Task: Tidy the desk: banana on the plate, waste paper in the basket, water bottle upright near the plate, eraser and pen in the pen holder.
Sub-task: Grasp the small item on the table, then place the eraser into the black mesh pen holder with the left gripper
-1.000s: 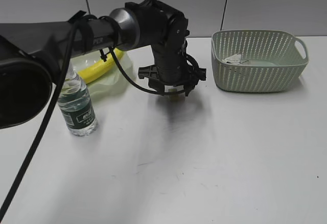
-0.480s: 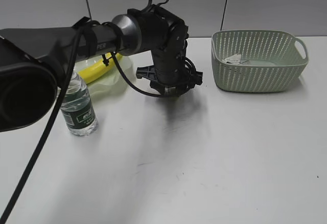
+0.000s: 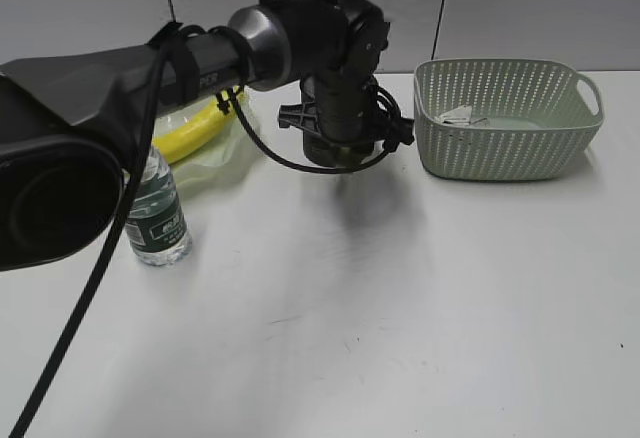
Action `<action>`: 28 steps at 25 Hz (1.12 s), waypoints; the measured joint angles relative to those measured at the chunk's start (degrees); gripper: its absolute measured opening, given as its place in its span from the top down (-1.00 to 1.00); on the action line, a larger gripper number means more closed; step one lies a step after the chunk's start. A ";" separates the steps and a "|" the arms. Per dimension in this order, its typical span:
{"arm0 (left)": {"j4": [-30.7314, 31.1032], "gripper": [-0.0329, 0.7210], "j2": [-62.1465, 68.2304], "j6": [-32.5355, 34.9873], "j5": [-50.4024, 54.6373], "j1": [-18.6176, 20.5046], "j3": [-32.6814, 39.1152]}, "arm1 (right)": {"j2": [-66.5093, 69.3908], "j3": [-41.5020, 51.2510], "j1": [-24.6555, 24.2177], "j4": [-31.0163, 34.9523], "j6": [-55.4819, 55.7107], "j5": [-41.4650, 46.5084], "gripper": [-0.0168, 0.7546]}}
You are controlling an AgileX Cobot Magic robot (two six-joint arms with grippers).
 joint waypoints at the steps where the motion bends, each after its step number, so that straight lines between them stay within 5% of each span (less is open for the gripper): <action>1: 0.25 0.42 -0.24 0.00 0.81 -0.15 -0.45 | 0.00 0.00 0.00 0.00 0.00 0.00 -0.07; 14: 1.19 0.42 -10.02 0.02 6.15 -0.34 -1.00 | 0.00 0.00 0.00 0.00 0.00 0.00 -0.07; 28: 4.26 0.42 -9.58 0.24 -7.10 2.95 -1.06 | 0.00 0.00 0.00 0.00 0.00 0.00 -0.07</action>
